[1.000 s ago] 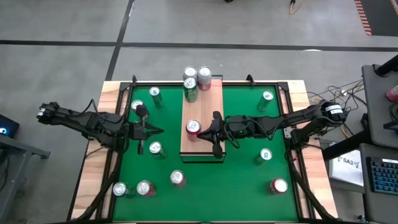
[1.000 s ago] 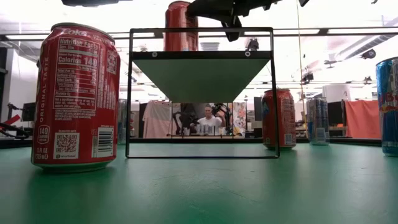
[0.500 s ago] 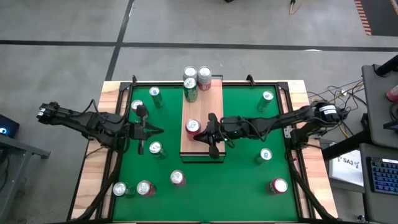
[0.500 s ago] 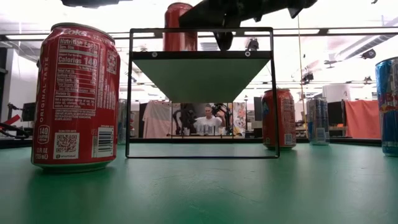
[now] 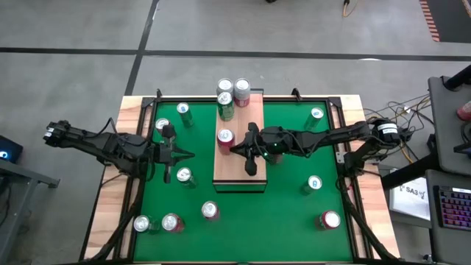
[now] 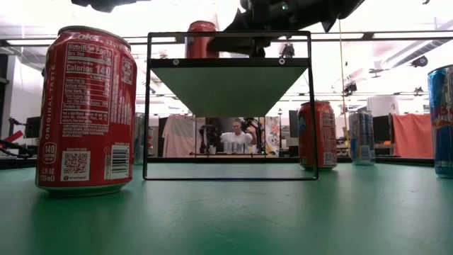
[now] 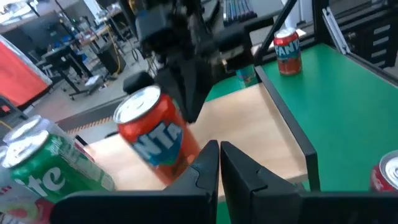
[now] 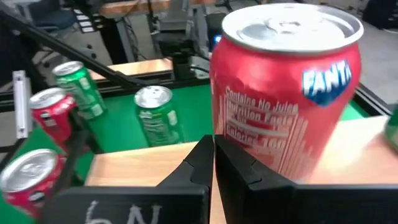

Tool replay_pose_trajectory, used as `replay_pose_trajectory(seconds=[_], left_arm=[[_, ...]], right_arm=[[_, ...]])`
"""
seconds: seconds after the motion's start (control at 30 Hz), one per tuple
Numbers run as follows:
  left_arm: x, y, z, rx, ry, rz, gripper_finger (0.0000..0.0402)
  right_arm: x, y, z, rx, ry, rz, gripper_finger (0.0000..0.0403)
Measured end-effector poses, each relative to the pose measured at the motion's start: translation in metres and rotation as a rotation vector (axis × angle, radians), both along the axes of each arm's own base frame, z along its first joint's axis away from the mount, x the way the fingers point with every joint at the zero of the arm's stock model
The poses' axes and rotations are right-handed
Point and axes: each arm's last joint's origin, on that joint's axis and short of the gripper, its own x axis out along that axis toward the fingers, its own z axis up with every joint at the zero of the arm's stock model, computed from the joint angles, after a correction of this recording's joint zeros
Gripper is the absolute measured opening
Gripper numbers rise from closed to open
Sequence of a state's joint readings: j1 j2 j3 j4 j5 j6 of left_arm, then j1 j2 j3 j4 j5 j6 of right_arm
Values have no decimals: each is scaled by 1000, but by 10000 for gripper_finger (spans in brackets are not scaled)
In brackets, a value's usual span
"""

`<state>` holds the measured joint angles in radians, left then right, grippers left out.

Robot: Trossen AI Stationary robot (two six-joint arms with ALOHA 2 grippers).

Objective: Place canned beverage on shelf
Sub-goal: Put the orange can on the shelf

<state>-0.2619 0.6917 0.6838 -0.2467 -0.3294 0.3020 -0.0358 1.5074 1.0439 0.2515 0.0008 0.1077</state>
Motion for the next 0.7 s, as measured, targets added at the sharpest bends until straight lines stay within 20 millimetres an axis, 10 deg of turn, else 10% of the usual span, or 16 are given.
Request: replay_pose_trajectory(seconds=[0.7], left_arm=[[-10,-1,-8,-2,-41,-143,0]], right_arm=[[0,-5,1,69,-7,-38,9]])
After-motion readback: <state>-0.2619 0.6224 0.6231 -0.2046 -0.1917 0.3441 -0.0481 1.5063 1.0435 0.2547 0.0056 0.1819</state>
